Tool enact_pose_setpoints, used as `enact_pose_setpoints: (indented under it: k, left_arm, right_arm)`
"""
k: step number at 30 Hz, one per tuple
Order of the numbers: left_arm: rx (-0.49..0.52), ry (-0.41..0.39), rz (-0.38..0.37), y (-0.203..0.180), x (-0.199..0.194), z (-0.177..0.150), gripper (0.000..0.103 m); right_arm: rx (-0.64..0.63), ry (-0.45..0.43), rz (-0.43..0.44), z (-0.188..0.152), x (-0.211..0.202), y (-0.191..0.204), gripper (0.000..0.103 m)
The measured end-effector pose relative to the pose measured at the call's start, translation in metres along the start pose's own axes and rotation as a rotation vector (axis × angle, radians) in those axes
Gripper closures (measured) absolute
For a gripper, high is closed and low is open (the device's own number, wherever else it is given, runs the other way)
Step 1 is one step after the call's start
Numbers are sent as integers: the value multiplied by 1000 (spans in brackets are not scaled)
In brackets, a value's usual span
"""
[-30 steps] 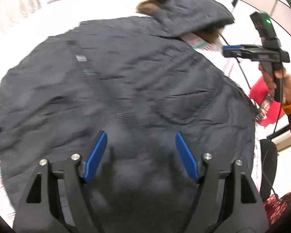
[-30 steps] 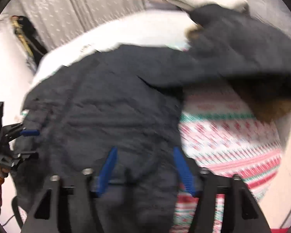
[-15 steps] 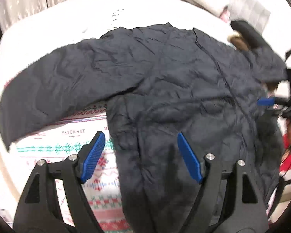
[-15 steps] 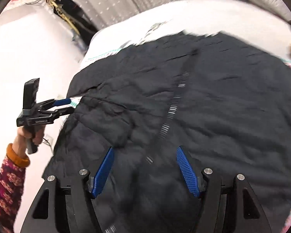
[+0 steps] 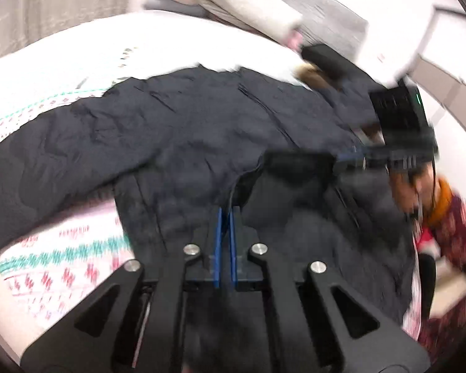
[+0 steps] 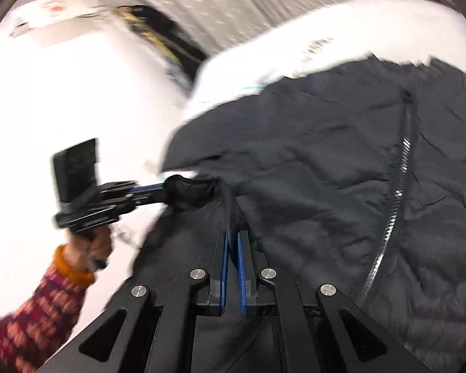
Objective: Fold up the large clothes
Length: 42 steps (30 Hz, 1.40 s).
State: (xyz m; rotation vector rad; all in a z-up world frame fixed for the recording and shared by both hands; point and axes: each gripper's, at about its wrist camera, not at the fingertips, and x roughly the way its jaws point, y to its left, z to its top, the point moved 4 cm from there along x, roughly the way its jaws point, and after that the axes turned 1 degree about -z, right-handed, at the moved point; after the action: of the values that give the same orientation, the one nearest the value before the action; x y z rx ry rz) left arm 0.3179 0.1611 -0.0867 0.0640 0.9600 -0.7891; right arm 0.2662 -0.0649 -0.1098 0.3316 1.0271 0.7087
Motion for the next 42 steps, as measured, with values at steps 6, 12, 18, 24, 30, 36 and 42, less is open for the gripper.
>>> enact_pose_setpoints:
  k: [6, 12, 18, 24, 30, 36, 42]
  left_arm:
    - [171, 332, 142, -13, 4, -79, 89]
    - [130, 135, 68, -26, -39, -49, 48]
    - [48, -13, 2, -39, -14, -4, 40]
    - [89, 186, 59, -48, 57, -58, 39]
    - [-22, 149, 114, -49, 6, -86, 27]
    - [-192, 110, 133, -41, -37, -129, 20]
    - [-380, 159, 84, -38, -19, -173, 20]
  right_arm:
    - [-97, 354, -32, -66, 10, 21, 86]
    - [-42, 272, -33, -48, 1, 23, 66]
    - [-26, 57, -22, -7, 23, 39, 52]
    - [-39, 178, -200, -43, 80, 20, 52]
    - [2, 165, -229, -73, 17, 13, 49]
    - [74, 9, -439, -129, -108, -26, 23]
    - [311, -77, -553, -207, -189, -81, 23]
